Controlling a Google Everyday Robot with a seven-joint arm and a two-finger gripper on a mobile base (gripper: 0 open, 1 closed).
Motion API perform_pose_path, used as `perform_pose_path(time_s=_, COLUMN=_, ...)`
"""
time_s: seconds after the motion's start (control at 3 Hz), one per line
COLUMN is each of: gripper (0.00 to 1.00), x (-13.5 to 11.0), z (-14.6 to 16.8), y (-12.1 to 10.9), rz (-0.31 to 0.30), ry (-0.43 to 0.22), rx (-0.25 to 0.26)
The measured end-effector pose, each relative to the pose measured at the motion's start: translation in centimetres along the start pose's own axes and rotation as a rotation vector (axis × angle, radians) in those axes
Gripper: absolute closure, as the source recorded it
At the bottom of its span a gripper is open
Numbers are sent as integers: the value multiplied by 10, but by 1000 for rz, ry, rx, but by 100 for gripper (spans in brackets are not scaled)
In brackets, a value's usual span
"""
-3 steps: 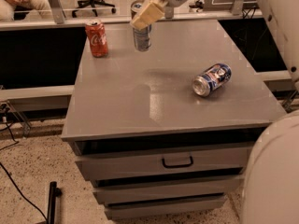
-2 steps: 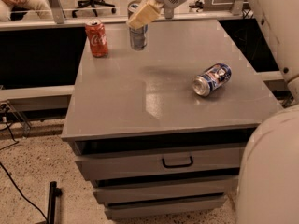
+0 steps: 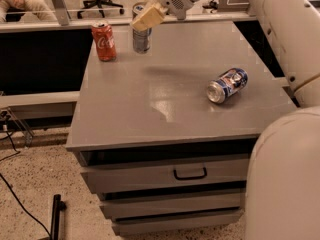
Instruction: Move redbull can near coke can
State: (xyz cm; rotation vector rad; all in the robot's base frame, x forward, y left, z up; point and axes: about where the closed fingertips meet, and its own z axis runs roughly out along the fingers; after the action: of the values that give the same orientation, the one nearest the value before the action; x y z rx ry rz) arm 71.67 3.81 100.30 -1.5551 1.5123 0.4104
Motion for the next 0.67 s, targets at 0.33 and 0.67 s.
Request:
perform_pose_path(time_s=0.33, gripper=100, x=11, z=13, y=-7, rz=26, ry=-20, rx=1)
perform_pose_path(time_s=0.67, gripper=100, x=20, z=25, y=-12, rz=54, ry=-42, rx=-4)
